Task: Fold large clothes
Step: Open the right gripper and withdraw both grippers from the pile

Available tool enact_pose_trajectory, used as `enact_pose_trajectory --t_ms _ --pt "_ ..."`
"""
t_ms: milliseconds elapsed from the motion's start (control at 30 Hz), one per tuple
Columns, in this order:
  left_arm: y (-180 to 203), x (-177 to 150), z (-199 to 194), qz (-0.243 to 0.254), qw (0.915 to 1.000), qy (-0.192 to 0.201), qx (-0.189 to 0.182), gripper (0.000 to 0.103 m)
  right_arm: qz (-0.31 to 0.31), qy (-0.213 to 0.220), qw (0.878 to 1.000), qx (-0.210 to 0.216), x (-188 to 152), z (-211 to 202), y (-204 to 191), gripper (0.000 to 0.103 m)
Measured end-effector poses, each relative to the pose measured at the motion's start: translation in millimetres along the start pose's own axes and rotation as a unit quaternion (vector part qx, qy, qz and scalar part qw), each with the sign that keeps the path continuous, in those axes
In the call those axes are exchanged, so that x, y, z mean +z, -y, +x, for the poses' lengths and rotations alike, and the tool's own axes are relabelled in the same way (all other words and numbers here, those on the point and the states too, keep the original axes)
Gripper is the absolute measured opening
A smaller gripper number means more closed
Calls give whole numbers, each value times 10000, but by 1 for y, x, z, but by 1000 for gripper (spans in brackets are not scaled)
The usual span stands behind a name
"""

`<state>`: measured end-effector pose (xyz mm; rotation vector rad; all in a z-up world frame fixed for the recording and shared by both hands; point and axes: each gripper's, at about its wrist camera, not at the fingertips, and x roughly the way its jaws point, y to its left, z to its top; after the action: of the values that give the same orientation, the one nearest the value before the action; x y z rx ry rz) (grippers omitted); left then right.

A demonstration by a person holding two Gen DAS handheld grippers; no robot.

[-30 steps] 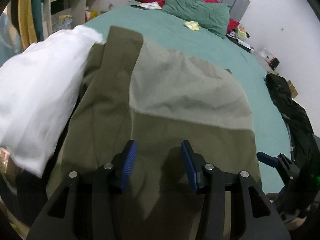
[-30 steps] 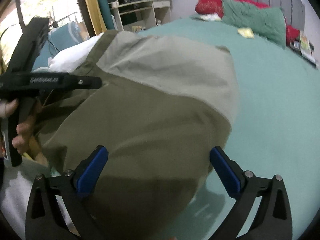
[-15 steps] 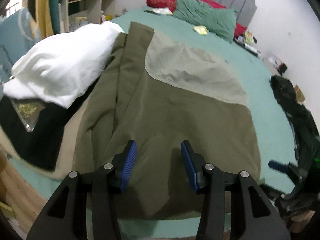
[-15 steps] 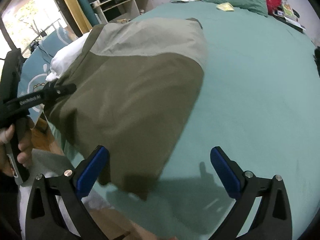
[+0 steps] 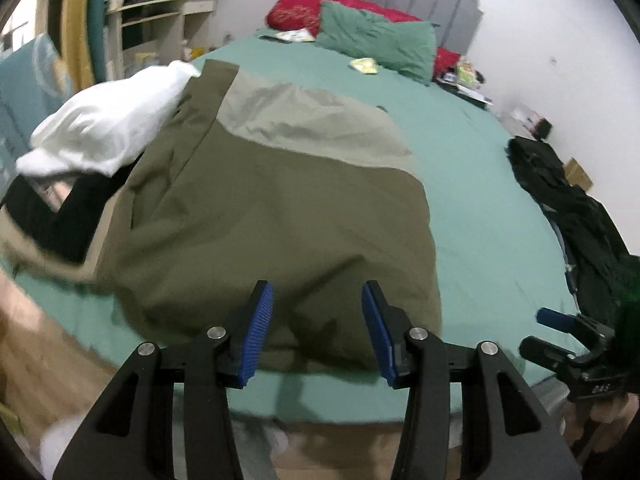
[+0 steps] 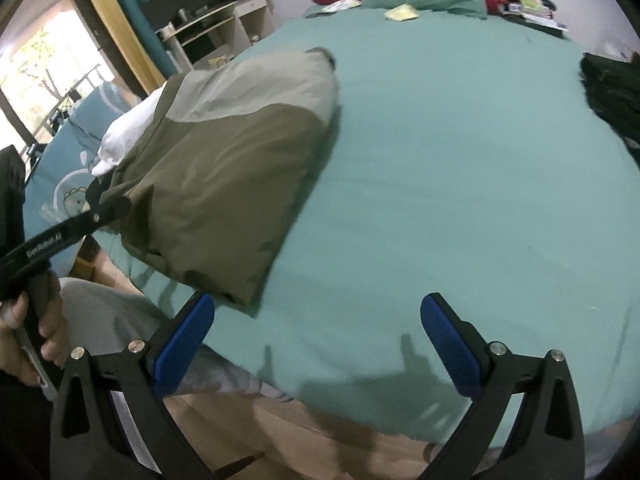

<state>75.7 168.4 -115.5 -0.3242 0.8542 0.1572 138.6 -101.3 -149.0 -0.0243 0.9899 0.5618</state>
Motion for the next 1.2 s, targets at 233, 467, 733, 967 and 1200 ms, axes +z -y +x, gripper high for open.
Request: enact_pose_trajectory --t_ms 233,467,733,967,1200 --pt "48 -8 -34 197 9986 448 -198 57 127 281 9988 -388 -18 -46 31 102" --pt "100 -3 -67 590 9962 634 -43 61 522 687 9946 -569 -25 -103 66 102" --pt "139 10 -119 593 9885 1323 -425 62 722 1498 9833 -741 -20 -175 84 102" --pt "177 20 -162 988 9739 2032 -205 62 678 2288 9658 -1012 -14 -237 86 102" --pt "193 18 -196 1191 9536 2697 -603 62 499 2806 9495 -1311 -8 -279 76 102"
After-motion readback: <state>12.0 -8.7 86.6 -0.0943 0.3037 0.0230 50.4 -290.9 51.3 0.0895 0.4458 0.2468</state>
